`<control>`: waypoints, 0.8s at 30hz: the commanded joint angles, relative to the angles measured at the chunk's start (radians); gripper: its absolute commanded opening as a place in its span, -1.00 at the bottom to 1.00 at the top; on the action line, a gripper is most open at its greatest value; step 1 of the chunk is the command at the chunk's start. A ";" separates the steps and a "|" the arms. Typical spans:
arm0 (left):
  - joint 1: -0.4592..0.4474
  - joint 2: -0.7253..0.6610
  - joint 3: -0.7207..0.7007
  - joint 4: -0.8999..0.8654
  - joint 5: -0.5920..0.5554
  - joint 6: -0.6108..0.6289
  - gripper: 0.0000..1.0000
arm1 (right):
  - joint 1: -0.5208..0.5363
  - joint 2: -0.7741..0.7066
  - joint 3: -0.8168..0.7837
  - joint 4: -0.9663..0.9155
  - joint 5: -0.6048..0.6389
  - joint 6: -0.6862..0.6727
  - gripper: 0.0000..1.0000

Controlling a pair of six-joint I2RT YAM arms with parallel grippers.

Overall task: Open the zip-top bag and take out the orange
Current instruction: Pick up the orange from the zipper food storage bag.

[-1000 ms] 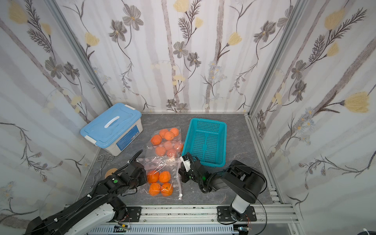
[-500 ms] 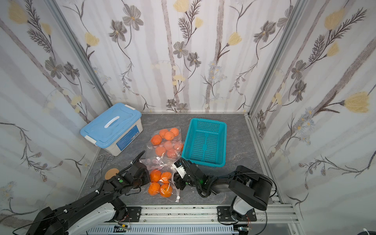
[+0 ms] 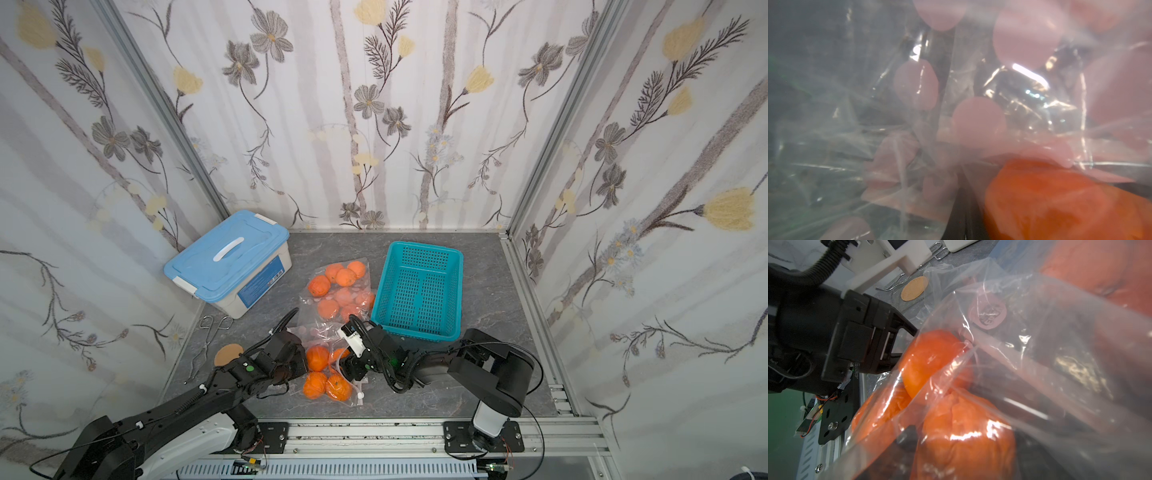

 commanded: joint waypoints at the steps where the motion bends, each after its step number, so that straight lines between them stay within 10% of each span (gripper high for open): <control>1: 0.000 0.004 0.000 0.034 0.006 0.009 -1.00 | 0.006 0.006 0.011 -0.027 -0.028 -0.015 0.45; 8: 0.000 -0.006 0.002 0.036 -0.002 0.008 -1.00 | -0.003 -0.096 -0.041 -0.041 -0.011 -0.021 0.08; 24: 0.010 0.041 -0.001 0.056 -0.015 0.018 -1.00 | -0.165 -0.529 -0.183 -0.299 0.011 -0.004 0.00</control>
